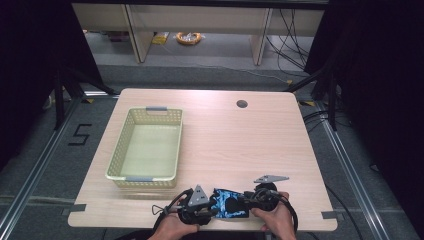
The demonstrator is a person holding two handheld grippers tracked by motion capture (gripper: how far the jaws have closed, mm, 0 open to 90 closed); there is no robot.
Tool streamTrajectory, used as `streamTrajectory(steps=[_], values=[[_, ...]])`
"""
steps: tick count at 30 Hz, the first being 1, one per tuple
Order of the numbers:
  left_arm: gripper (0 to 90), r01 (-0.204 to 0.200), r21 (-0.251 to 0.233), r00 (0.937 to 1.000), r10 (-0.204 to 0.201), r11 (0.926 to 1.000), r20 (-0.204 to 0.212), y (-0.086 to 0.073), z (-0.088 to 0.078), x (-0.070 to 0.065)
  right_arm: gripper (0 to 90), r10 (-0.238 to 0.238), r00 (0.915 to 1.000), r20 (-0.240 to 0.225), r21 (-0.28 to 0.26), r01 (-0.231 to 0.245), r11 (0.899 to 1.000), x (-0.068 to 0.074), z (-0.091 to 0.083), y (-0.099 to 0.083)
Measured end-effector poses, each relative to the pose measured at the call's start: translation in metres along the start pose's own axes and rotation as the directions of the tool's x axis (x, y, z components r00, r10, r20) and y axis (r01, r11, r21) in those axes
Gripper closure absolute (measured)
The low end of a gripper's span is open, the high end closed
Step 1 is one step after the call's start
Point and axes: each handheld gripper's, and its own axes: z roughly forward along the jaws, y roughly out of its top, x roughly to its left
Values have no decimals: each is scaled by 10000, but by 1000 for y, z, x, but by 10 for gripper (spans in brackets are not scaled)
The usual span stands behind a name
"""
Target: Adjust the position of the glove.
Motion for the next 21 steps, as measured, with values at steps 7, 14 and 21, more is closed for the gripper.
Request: streamTrajectory(steps=[7,14,21], values=[[786,-208,-190,9998,207,9996,-27,0,-2,-2,690,32,9994,349,69,-34,10000,1,-4,-1],[807,-238,-524,9997,238,9983,-2,1,-5,0,781,-32,9995,307,-379,44,9993,4,-7,-1],[811,-284,-569,9996,285,9980,3,2,-10,2,792,97,9999,58,-529,-94,9986,5,-6,-1]])
